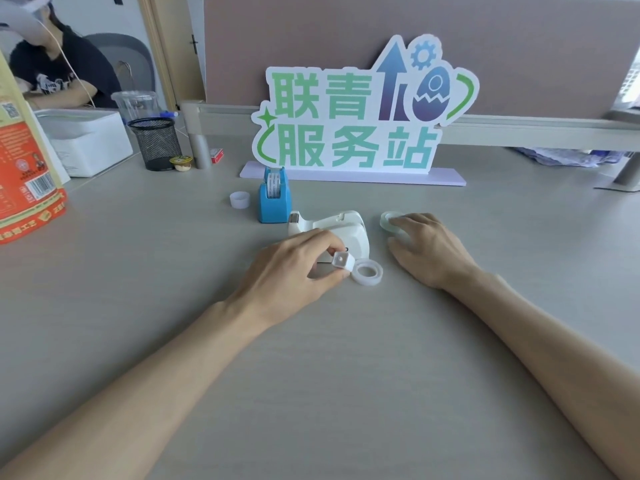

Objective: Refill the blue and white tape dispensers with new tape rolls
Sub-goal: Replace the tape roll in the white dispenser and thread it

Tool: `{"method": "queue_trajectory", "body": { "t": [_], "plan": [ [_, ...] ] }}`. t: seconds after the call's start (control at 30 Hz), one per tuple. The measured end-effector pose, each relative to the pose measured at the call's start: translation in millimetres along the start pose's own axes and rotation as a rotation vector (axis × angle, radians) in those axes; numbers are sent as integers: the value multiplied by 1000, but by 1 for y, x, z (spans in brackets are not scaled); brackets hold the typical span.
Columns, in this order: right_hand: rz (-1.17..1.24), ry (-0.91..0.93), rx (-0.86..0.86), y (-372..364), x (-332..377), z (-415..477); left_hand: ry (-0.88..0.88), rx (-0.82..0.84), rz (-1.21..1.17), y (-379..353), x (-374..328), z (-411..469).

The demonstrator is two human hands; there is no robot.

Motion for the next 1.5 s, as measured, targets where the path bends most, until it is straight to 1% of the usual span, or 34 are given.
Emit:
{"method": "queue_trajectory", "body": {
  "t": [0.07,0.13,0.17,0.23,0.3,0.33,0.4,0.47,0.5,0.67,0.83,1.03,1.23,1.5],
  "plan": [
    [74,-12,-45,8,-3,-8,10,-15,7,2,0,0],
    [165,-28,-49,14,-6,-19,1,-28,9,4,-1,0],
    [247,-50,-45,19,-9,-25,-6,-32,5,5,-2,0],
    [548,-121,-3,30,-11,-39,-18,-37,-14,6,-6,0],
    [917,-157,94,38,-6,-52,-17,-65,-54,8,-9,2],
    [1057,-150,153,40,0,-58,3,-106,-95,11,-11,2],
    [1226,-114,258,40,14,-68,77,-233,-231,19,-11,2],
    [1248,-88,293,40,25,-76,131,-338,-373,24,-11,2],
    [1244,-86,301,39,28,-78,132,-366,-404,26,-13,2],
    [1314,-99,386,33,35,-84,26,-395,-276,35,-24,4],
    [1312,-119,429,26,34,-83,18,-376,-229,32,-22,4],
    [1284,-84,397,29,36,-84,43,-374,-201,34,-21,4],
    [1155,-39,273,38,36,-87,63,-346,-219,31,-20,4],
    [1114,-16,263,37,39,-87,70,-337,-191,30,-20,4]
  ]
}}
Point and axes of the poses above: each hand's wrist, its own z-axis towards the middle knuckle, its own y-axis out of the back of the hand, x = y × z, the point moved 9 cm from there along z, towards the middle knuckle, and after that the axes turned 14 degrees about -y, right-handed, at the moved point
